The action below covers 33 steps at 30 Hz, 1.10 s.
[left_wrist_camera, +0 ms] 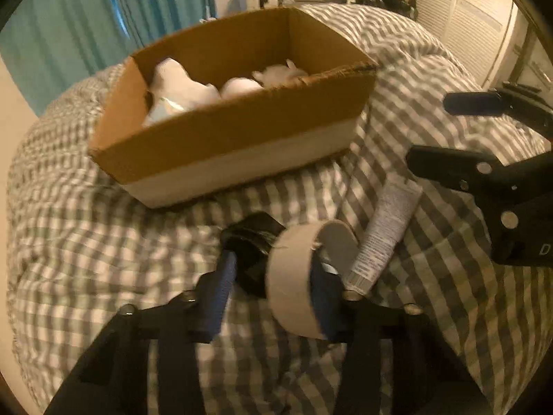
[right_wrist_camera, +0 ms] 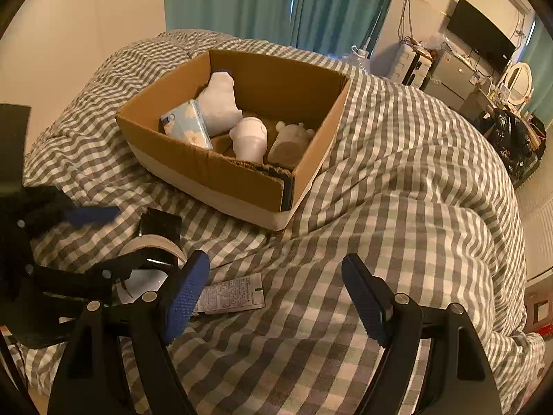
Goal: Organize objects
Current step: 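Grasp the tape roll with the left tool while the right tool grasps the black item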
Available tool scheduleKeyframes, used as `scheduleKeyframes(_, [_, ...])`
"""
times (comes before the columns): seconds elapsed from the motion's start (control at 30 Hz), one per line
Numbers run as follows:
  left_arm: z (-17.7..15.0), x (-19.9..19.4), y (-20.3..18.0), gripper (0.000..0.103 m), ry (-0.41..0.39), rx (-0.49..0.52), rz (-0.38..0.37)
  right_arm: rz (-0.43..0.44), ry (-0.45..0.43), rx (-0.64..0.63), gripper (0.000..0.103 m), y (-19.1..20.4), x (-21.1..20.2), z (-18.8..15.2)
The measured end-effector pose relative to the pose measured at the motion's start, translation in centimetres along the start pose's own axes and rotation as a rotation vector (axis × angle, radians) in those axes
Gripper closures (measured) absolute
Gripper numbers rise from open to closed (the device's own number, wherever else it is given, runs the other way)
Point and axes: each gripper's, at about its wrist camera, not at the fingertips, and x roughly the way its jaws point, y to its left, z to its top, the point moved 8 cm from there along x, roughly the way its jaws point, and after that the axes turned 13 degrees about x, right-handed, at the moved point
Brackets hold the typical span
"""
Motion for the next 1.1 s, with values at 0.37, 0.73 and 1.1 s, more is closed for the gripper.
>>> scheduleKeyframes(0.37, [0.1, -3.2, 0.4, 0.086, -0.052, 0.039, 0.053, -0.018, -0.014, -0.019, 0.024, 0.6, -0.7, 0.0])
scheduleKeyframes(0.73, [0.5, -8.0, 6.6, 0.097, -0.131, -0.024, 0.172, 0.021, -0.013, -0.048, 0.024, 3.0, -1.2, 0.3])
scheduleKeyframes(1.1, [-1.3, -6.7, 12.8, 0.097, -0.084, -0.117, 0.249, 0.145, 0.122, -0.111, 0.024, 9.9, 4.5, -0.6])
